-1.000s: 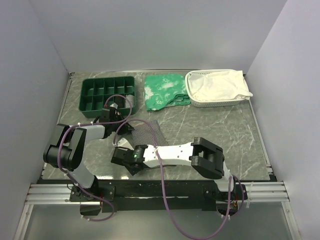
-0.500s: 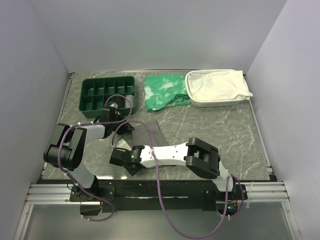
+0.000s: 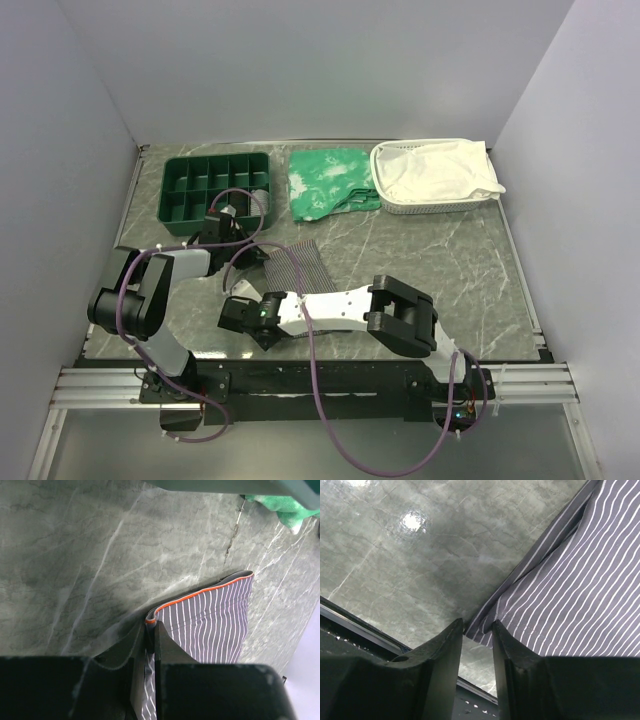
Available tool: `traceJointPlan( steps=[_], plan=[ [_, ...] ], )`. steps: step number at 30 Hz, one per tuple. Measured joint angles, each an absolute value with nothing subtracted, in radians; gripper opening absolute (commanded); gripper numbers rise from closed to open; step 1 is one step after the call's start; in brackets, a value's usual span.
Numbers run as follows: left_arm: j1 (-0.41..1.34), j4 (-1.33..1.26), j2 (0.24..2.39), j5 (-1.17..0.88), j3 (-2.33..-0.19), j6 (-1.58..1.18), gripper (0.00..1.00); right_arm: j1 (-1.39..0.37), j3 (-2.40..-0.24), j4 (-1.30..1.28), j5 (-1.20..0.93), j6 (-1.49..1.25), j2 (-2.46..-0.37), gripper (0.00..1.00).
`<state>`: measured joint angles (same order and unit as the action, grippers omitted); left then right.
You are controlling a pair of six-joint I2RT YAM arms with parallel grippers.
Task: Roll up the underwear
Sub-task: Fold the underwear at the center of the board.
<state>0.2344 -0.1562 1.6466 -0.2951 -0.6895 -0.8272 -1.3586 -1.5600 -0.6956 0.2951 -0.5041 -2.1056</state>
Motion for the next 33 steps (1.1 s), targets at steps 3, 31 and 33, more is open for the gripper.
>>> traceJointPlan(
  steps=[3,31,33],
  plan=[
    [0.234,-0.156,1.647,-0.295,-0.690,-0.828,0.01,-1.359,-1.567,-0.697,0.294,-0.505,-2.111,0.29],
    [0.235,0.055,1.509,-0.158,-0.685,-0.825,0.01,-1.234,-1.267,-0.515,0.118,-0.566,-1.831,0.02],
    [0.235,0.085,1.486,-0.147,-0.684,-0.825,0.01,-1.217,-1.230,-0.481,0.081,-0.577,-1.782,0.02]
  ],
)
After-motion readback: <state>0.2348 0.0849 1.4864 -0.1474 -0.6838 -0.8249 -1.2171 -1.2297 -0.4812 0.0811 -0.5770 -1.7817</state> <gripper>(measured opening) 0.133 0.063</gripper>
